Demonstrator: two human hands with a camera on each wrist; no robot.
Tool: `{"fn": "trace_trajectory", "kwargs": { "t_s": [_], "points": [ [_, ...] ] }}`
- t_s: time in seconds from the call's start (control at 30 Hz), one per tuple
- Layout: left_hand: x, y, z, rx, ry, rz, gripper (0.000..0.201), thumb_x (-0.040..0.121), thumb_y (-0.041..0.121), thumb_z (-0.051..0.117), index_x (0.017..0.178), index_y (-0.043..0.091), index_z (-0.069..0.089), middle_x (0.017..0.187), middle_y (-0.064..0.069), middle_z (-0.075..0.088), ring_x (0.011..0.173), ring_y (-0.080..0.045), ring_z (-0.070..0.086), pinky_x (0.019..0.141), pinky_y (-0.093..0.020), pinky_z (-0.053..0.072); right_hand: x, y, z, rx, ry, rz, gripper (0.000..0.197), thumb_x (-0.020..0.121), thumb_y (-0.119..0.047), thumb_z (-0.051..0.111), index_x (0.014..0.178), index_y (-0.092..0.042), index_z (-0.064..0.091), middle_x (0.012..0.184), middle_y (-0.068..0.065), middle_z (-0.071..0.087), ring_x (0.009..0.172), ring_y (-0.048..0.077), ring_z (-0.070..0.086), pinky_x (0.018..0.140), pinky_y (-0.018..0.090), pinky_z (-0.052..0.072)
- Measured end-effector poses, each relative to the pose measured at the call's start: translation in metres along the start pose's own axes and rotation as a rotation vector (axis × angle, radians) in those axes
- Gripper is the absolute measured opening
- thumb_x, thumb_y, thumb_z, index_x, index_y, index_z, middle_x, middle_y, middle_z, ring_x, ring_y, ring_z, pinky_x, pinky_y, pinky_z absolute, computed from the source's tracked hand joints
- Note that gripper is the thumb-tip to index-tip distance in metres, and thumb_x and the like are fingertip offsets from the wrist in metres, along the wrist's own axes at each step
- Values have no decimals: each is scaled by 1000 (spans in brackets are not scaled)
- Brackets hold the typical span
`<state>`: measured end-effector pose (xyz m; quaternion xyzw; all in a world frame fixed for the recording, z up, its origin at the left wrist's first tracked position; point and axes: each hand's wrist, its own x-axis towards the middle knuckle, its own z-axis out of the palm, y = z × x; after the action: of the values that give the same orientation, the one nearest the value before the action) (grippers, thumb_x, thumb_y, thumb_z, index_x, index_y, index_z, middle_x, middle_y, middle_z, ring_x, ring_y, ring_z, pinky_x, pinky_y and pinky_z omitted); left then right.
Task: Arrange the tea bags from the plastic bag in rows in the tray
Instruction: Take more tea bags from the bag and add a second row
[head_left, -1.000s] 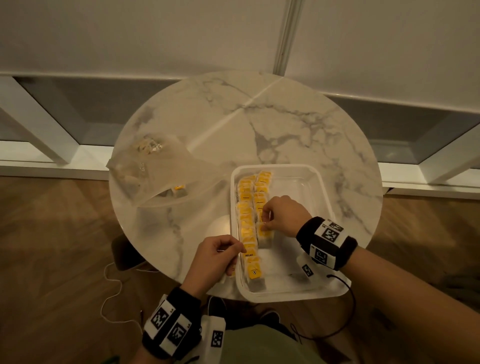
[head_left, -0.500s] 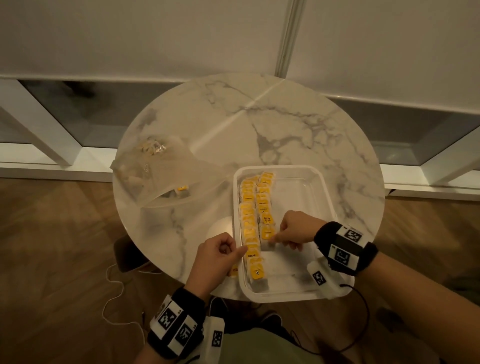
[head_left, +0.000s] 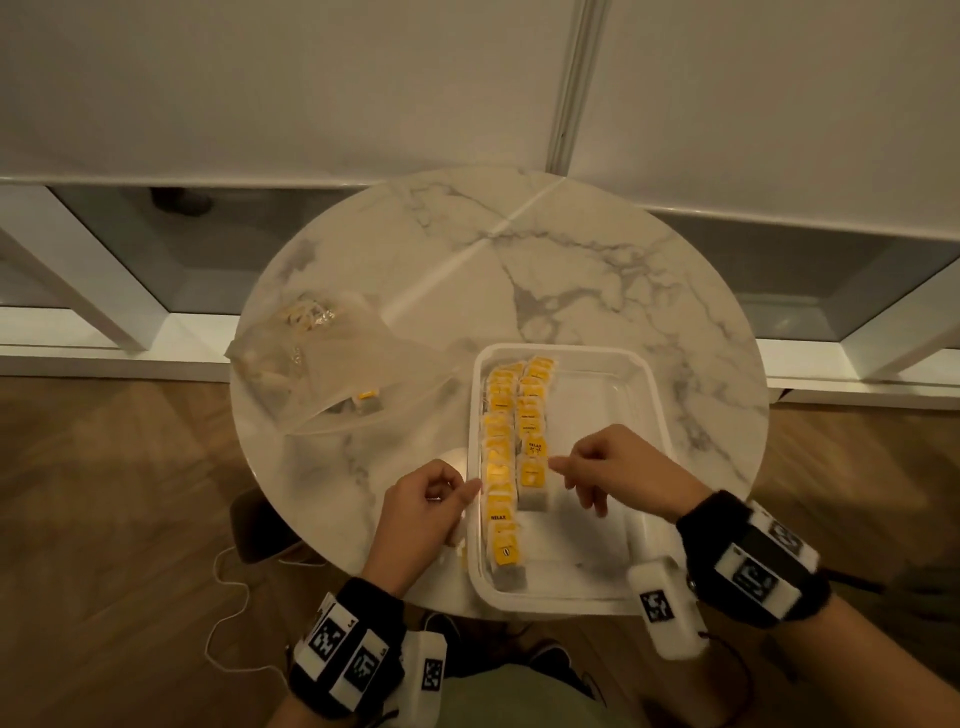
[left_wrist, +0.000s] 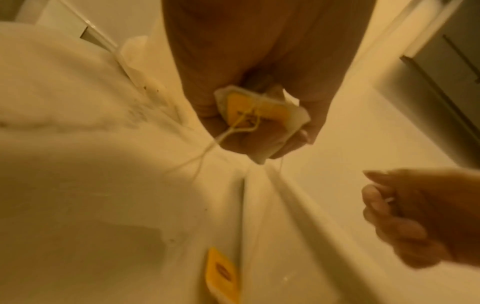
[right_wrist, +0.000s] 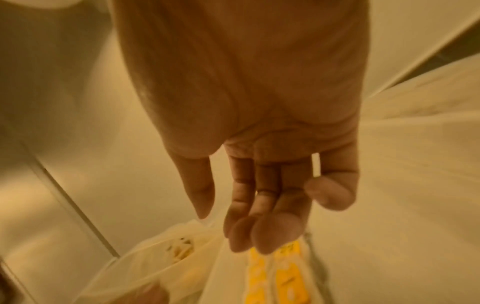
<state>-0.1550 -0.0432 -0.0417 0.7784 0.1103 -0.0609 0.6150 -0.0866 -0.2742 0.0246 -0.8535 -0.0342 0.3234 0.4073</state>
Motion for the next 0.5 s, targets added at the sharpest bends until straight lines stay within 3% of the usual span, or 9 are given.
{"fn": "trace_trajectory", "kwargs": {
  "t_s": [0.13, 0.23, 0.33, 0.5],
  "points": [
    [-5, 26, 2, -471, -21, -136, 28, 101, 21, 49, 83, 1, 55, 60, -10, 49, 41, -18, 45, 39, -22, 38, -25, -4, 35, 219, -32, -141, 16, 92, -20, 68, 102, -7, 68, 87, 14, 73, 63, 18, 67, 56, 15, 45],
    [-5, 40, 14, -692, -50, -225, 32, 103, 28, 41, 89, 5, 58, 63, -7, 53, 43, -17, 47, 40, -22, 38, -23, -5, 60, 382, -27, -153, 29, 94, -24, 64, 122, -19, 59, 103, 6, 71, 78, 21, 72, 59, 23, 47],
    [-1, 47, 26, -751, -17, -252, 31, 103, 25, 41, 92, 2, 59, 70, -9, 58, 51, -18, 53, 48, -25, 46, -21, -3, 71, 488, 18, -178, 24, 90, -22, 69, 114, -22, 64, 95, 5, 74, 74, 23, 71, 57, 21, 46],
    [-1, 53, 36, -858, 9, -266, 18, 97, 4, 41, 91, 3, 58, 76, -9, 63, 62, -16, 62, 55, -26, 53, -20, 4, 72, 643, 230, -184, 19, 85, -7, 74, 101, -3, 66, 78, 22, 70, 56, 17, 61, 50, 13, 42]
  ]
}}
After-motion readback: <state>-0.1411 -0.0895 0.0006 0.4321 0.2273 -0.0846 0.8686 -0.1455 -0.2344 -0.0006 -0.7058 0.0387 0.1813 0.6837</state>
